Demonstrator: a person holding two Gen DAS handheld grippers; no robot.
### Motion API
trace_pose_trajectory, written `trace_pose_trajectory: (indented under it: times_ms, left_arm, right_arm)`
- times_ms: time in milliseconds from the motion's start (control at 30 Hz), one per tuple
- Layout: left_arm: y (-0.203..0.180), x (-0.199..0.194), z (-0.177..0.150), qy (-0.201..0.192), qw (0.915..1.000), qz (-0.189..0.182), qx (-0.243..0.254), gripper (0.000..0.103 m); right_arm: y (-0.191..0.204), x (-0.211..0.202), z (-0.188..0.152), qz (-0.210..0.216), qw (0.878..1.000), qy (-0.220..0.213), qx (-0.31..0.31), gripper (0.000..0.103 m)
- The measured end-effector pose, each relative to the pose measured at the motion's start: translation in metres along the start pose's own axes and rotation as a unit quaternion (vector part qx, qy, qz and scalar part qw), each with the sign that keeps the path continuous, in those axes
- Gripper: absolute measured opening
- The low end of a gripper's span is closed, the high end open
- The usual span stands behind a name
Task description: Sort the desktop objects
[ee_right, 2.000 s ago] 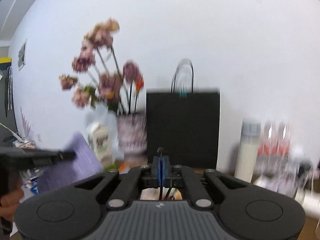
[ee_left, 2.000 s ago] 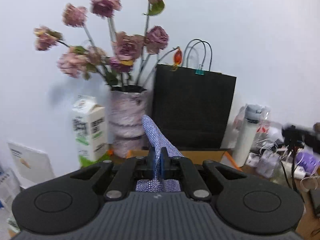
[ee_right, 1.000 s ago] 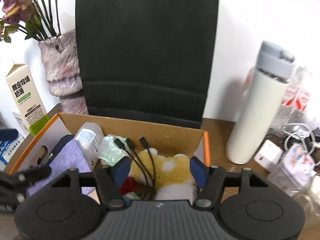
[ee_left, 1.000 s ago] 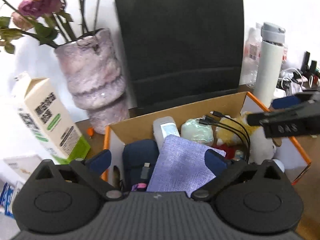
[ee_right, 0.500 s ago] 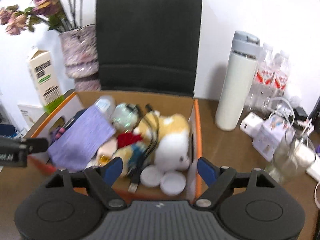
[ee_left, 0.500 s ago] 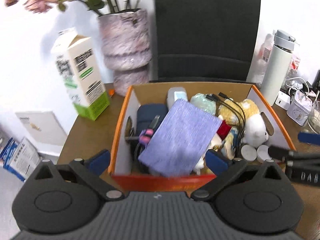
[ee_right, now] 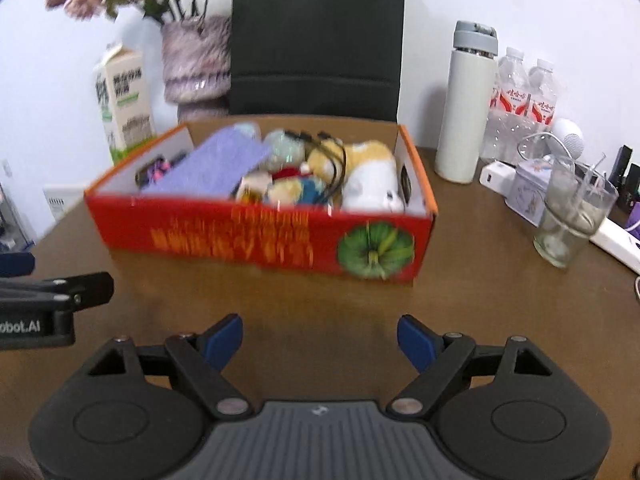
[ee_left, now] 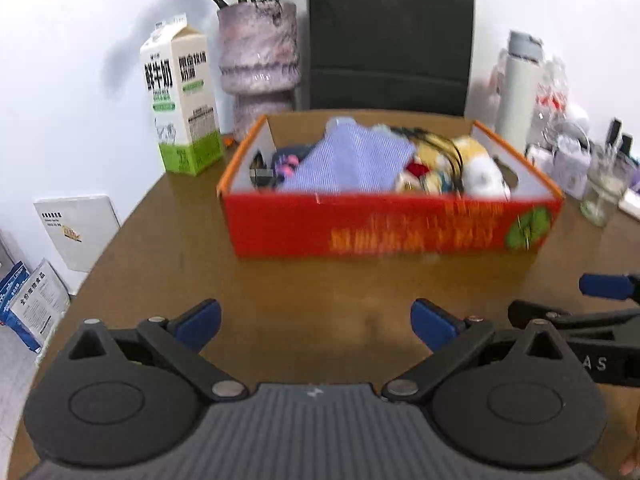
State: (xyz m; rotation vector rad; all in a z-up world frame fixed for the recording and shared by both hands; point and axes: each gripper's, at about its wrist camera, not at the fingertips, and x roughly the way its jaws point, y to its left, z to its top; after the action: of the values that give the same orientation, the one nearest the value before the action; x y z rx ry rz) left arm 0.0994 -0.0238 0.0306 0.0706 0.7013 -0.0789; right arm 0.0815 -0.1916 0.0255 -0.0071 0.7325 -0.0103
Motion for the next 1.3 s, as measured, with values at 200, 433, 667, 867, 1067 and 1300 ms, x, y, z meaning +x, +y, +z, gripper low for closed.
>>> trace_pose_trajectory:
  times_ms: [200,433,667,867,1067,1300]
  left_arm:
    - [-0.001,-0.006,-0.041,0.028,0.9996,0.005,0.002,0.103]
    - [-0.004,-0.030,-0.076,0.021,0.9997,0.008,-0.005,0.103]
    - [0.001,-0.052,-0.099,0.006,0.9998,0.005,-0.020,0.103]
    - [0.001,-0.057,-0.105,0.001,0.9999,-0.002,-0.015,0.103]
    - [0.002,-0.056,-0.105,0.000,0.9999,-0.005,-0.016,0.103]
    - [0.002,-0.055,-0.104,0.000,0.9999,-0.005,-0.016,0.103]
  right_arm:
    - [0.005,-0.014,-0.039,-0.015,1.000,-0.007,0.001,0.084]
    - [0.009,-0.032,-0.072,-0.006,1.000,-0.016,0.013,0.088]
    - [0.016,-0.051,-0.093,-0.012,0.999,-0.018,0.025,0.103]
    - [0.014,-0.060,-0.102,-0.002,1.000,-0.016,0.018,0.103]
    - [0.013,-0.062,-0.105,0.004,1.000,-0.016,0.013,0.103]
    - [0.012,-0.062,-0.105,0.008,1.000,-0.016,0.010,0.103]
